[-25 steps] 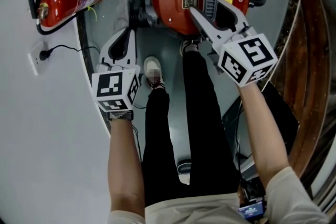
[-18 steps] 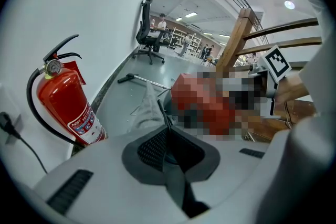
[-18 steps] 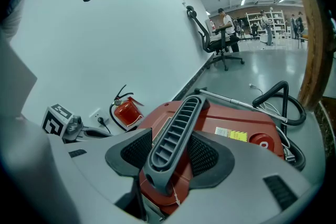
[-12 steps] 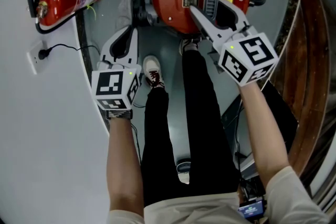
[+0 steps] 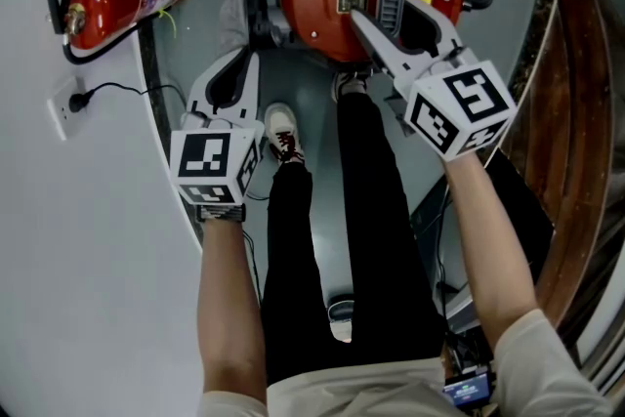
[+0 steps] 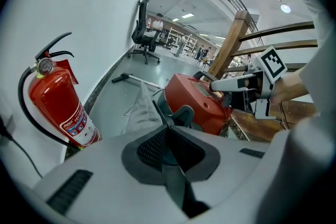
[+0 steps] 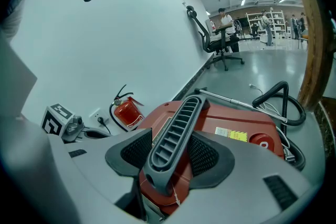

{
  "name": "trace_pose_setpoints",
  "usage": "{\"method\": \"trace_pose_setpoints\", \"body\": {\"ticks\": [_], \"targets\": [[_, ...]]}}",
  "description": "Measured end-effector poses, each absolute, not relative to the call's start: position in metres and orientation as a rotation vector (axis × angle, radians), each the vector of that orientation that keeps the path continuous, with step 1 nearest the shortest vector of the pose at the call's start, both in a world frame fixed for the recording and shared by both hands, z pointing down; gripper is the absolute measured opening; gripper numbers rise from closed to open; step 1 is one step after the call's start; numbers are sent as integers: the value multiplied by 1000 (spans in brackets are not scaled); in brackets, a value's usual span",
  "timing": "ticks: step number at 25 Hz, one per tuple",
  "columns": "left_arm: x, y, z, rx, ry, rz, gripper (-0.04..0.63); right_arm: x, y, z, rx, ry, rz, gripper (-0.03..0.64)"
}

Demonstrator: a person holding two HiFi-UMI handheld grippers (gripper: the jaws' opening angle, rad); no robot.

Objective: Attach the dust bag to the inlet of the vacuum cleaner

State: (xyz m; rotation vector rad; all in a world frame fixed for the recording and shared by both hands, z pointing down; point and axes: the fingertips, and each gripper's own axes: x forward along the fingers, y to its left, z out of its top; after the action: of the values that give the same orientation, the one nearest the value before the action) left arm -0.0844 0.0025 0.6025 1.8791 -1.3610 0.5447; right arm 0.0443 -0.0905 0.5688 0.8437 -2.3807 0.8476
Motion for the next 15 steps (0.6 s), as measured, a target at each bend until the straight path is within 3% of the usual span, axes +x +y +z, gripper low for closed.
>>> {"method": "trace_pose_setpoints", "body": {"ticks": [15], "targets": [[-90,4,606,1768,-1540,697,41,44,-90,569,820,-2378,863,212]]}}
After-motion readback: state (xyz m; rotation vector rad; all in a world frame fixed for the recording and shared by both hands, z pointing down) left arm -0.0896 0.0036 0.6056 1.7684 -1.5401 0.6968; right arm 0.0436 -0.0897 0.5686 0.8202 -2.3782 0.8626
